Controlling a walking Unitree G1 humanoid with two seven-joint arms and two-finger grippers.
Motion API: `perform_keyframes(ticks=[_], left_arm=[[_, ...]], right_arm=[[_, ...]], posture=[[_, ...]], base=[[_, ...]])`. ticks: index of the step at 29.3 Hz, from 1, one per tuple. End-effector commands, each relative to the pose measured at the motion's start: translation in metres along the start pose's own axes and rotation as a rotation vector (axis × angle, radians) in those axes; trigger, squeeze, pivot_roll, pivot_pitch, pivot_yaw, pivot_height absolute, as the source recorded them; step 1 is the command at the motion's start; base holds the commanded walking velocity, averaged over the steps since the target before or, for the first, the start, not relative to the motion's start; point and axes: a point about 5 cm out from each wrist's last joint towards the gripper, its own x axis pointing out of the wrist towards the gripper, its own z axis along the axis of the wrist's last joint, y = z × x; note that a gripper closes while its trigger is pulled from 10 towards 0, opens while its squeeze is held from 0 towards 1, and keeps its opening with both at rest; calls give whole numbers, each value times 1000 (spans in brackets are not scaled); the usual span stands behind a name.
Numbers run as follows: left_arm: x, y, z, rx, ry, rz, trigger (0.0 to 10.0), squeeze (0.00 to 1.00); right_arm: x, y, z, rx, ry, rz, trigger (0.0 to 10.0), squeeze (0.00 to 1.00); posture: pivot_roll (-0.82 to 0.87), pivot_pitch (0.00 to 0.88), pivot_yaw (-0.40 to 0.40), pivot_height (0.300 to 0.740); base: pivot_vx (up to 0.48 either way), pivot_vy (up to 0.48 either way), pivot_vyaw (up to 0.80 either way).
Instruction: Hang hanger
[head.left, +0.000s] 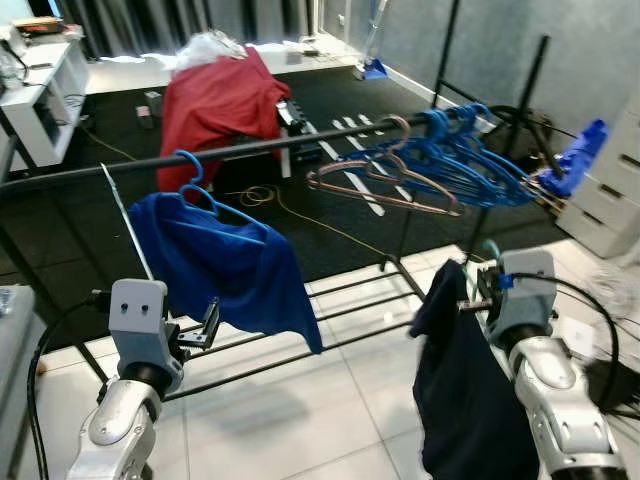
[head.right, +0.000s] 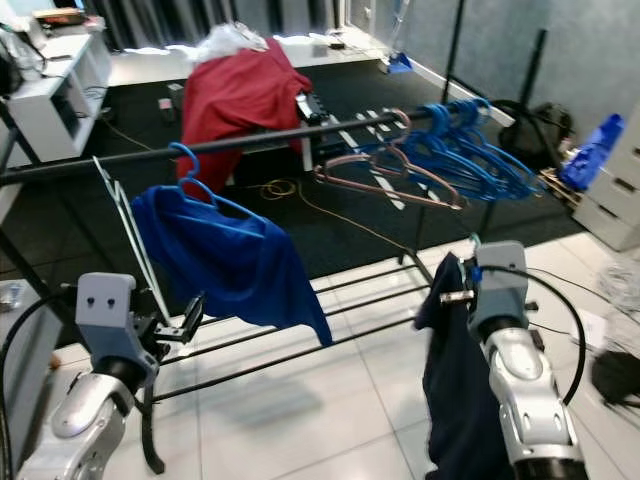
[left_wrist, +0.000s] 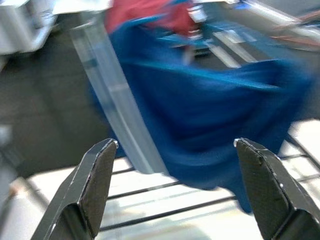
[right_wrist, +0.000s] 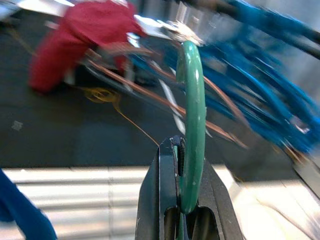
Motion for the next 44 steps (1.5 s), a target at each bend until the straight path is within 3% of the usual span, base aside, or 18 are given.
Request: perform_keyframes(ticks=[1, 5, 9, 16, 19, 22, 23, 24, 25, 27, 28, 30, 35, 37, 40, 44], left_arm=[[-8, 3, -5, -15, 56, 55, 10000, 0], [-12, -2, -8, -36, 75, 43, 10000, 0], [-20, -20, -11, -58, 82, -38, 10000, 0], [-19, -22, -10, -73, 75, -64, 10000, 0], [-20, -20, -11, -89, 76, -48, 10000, 0], [-20, -20, -11, -89, 76, -48, 10000, 0], [-20, -22, -12, -96, 85, -67, 10000, 0], [-20, -22, -12, -96, 85, -67, 10000, 0], [-20, -24, -14, -106, 92, -99, 10000, 0], [-20, -24, -14, -106, 92, -99, 10000, 0], [-20, -24, -14, -116, 97, -122, 10000, 0], [-20, -25, -15, -122, 99, -138, 10000, 0], [-21, -25, -14, -125, 103, -152, 10000, 0], [-21, -25, -14, -124, 105, -158, 10000, 0], [-21, -25, -14, -125, 105, -160, 10000, 0], [-21, -26, -14, -129, 106, -169, 10000, 0]], right_arm=[[5, 14, 17, 28, -60, 83, 10000, 0], [6, 14, 20, 42, -69, 96, 10000, 0], [11, 13, 35, 98, -104, 131, 10000, 0], [13, 10, 45, 137, -134, 124, 10000, 0], [13, 16, 53, 156, -154, 199, 10000, 0], [13, 16, 53, 156, -154, 199, 10000, 0], [8, 30, 56, 155, -150, 342, 10000, 0], [8, 30, 56, 155, -150, 342, 10000, 0], [0, 45, 61, 169, -152, 489, 10000, 0], [0, 45, 61, 169, -152, 489, 10000, 0], [-7, 56, 64, 184, -154, 590, 10000, 0], [-12, 62, 67, 196, -159, 647, 10000, 0], [-9, 59, 71, 218, -171, 608, 10000, 0], [2, 53, 74, 209, -175, 538, 10000, 0], [5, 52, 75, 207, -175, 520, 10000, 0], [25, 48, 73, 166, -156, 444, 10000, 0]], posture=[[-81, 0, -31, 740], [-80, 0, -31, 740], [-81, 0, -34, 740], [-80, 0, -35, 740], [-82, 0, -33, 740], [-82, 0, -33, 740], [-76, 0, -33, 740], [-76, 0, -33, 740], [-77, 0, -30, 740], [-77, 0, -30, 740], [-76, 0, -28, 740], [-76, 2, -23, 740], [-74, 4, -19, 740], [-71, 5, -19, 740], [-71, 5, -19, 740], [-59, 8, -19, 740]], base=[[480, 0, 800], [480, 0, 800], [414, 0, 800], [135, 0, 343], [0, 0, 0], [0, 0, 0], [0, 0, 0], [0, 0, 0], [0, 0, 0], [0, 0, 0], [0, 0, 0], [0, 0, 0], [0, 0, 0], [0, 0, 0], [0, 0, 0], [0, 0, 0]])
